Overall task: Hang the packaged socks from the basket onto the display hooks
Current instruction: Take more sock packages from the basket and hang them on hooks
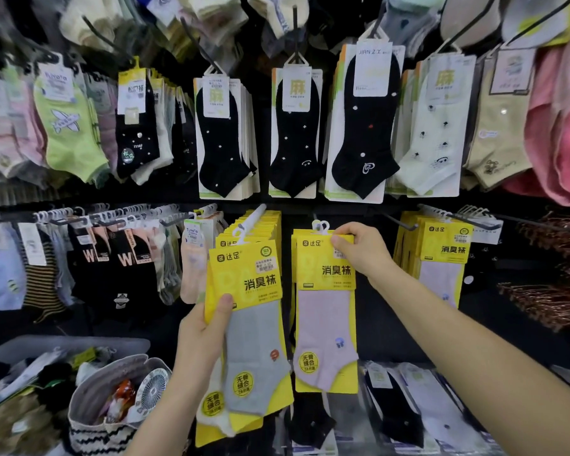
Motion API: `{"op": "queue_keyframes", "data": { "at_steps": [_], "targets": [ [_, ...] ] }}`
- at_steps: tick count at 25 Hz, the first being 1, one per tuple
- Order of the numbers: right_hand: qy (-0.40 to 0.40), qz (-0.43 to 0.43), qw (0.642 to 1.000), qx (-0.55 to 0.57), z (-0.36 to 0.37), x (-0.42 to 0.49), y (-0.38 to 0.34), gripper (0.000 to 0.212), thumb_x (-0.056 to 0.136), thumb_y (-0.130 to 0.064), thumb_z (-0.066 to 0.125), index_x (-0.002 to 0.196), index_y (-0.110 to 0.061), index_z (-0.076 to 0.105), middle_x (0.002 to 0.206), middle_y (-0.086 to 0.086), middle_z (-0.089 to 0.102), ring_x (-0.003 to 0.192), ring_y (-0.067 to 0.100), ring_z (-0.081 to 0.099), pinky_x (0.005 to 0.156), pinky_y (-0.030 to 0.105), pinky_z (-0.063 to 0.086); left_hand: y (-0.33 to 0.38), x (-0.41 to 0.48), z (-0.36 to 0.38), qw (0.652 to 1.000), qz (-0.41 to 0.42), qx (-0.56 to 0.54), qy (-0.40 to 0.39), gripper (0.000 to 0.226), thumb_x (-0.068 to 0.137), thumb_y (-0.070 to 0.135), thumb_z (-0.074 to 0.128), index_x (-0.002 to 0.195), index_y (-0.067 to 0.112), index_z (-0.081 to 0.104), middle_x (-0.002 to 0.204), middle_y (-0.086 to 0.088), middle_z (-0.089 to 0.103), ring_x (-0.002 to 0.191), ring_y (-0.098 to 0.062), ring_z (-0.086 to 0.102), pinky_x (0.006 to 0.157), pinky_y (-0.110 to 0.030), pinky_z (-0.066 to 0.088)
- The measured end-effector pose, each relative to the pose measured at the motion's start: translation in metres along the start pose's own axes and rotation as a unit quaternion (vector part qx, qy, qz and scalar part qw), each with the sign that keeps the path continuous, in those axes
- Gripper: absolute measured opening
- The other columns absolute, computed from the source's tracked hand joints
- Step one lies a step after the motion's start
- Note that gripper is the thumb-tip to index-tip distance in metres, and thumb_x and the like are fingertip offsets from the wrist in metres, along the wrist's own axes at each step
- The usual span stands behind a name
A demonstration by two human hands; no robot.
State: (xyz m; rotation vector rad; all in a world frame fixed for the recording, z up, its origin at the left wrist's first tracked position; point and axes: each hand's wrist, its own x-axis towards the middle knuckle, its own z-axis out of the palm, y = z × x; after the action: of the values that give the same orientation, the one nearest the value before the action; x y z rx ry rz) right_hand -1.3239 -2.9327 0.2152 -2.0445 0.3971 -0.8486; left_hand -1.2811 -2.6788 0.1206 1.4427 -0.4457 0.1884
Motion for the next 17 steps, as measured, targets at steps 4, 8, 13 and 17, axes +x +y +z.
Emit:
{"op": "queue_keyframes", "data": {
  "at_steps": [4, 8, 13, 17],
  "targets": [
    [0.004, -0.012, 0.997, -0.078, 0.015, 0.005, 0.003, 0.013, 0.089, -0.028, 0.059, 0.101, -0.023, 0.062, 0.099, -0.002, 0.059, 0.080, 0.012, 0.054, 0.053, 0.022, 0.036, -0.004, 0.000, -0.008, 1.000, 0.005, 0.009, 0.002, 0.017, 0.088, 0.036, 0.054, 0.084, 0.024, 0.066, 0.079, 0.014, 0.073, 0.073, 0.002, 0.067, 0.055, -0.013, 0.048],
    [0.028, 0.016, 0.996, -0.089, 0.010, 0.000, 0.007, 0.026, 0.086, -0.033, 0.062, 0.108, -0.020, 0.058, 0.103, 0.001, 0.059, 0.090, 0.017, 0.057, 0.062, 0.027, 0.043, -0.004, -0.002, 0.000, 1.000, -0.001, 0.009, -0.012, 0.017, 0.089, 0.033, 0.054, 0.083, 0.023, 0.066, 0.077, 0.014, 0.073, 0.073, 0.001, 0.068, 0.057, -0.015, 0.049],
    [0.076, -0.144, 0.986, -0.022, 0.005, -0.032, -0.002, 0.014, 0.081, -0.042, 0.064, 0.087, -0.032, 0.056, 0.083, -0.009, 0.058, 0.074, 0.005, 0.055, 0.067, 0.026, 0.048, 0.000, -0.004, 0.029, 0.998, -0.006, -0.001, -0.063, 0.016, 0.089, 0.035, 0.054, 0.085, 0.026, 0.067, 0.080, 0.014, 0.073, 0.076, 0.000, 0.068, 0.060, -0.017, 0.053],
    [-0.048, -0.082, 0.995, 0.027, 0.006, -0.046, -0.003, 0.015, 0.078, -0.038, 0.071, 0.082, -0.024, 0.066, 0.080, -0.004, 0.071, 0.077, 0.012, 0.066, 0.068, 0.026, 0.053, 0.005, -0.008, 0.062, 0.994, -0.021, -0.015, -0.105, 0.015, 0.089, 0.036, 0.055, 0.090, 0.027, 0.067, 0.092, 0.008, 0.072, 0.084, -0.002, 0.068, 0.071, -0.022, 0.056]
  ]
}}
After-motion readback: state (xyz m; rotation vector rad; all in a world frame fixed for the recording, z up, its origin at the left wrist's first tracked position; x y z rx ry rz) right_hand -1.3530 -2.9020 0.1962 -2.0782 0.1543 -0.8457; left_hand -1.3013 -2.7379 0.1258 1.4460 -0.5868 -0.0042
